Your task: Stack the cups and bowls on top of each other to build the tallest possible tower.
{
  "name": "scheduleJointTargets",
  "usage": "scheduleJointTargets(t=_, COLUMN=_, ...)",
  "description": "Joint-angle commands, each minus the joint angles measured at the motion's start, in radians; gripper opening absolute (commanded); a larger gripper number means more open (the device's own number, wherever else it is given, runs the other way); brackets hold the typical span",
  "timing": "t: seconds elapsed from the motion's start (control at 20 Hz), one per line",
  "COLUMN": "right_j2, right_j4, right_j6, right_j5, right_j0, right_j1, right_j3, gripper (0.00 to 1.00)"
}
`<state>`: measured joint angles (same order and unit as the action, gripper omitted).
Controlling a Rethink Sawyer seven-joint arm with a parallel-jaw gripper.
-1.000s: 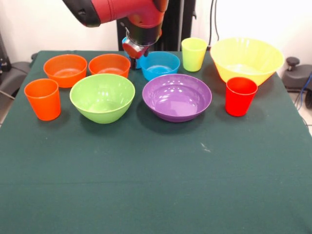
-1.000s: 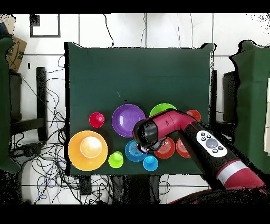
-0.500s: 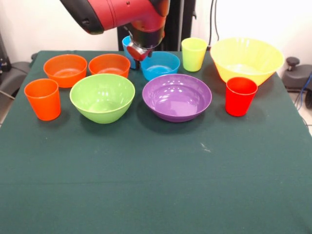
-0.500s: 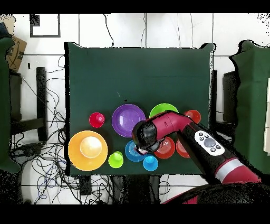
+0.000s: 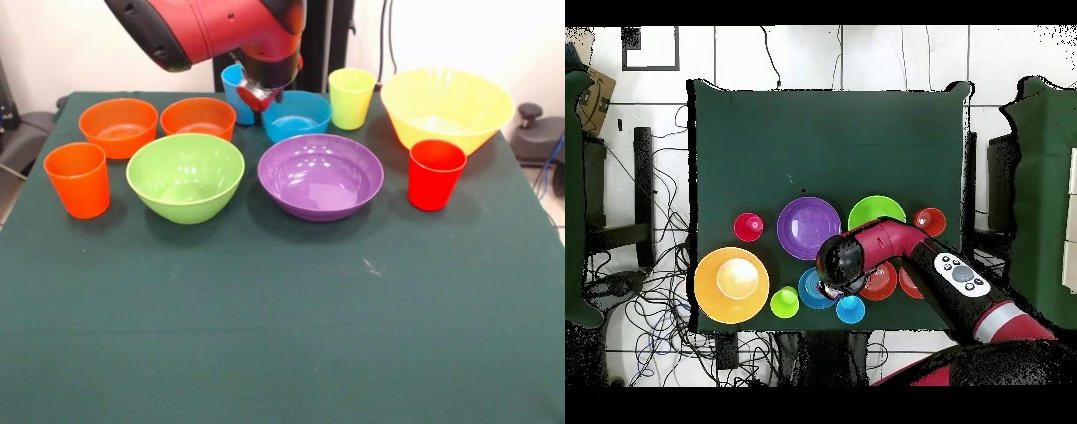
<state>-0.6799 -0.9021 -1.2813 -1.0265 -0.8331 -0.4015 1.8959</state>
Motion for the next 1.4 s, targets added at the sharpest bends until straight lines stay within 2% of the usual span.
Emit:
scheduleJointTargets(t=0.05, right_j2=-0.003, right_j4=-0.062, right_j6=0.134, right_j5=0.107, right_j0=-0.002, right_j1=0.032, right_j3=0.016, gripper=1.00)
scheduleJointTargets(t=0.6, right_j2=-0.007, right_j4=-0.082, right_j6=0.090, right_j5=0.186, right_j0=0.024, right_j1=0.037, right_j3=0.003, gripper=1.00)
scheduleJointTargets(t=1.4, right_j2=0.034, right_j4=-0.105, right_j6=0.083, right_j5=0.218, right_j0=0.066, right_j1=0.053, right_j3=-0.026, gripper=1.00)
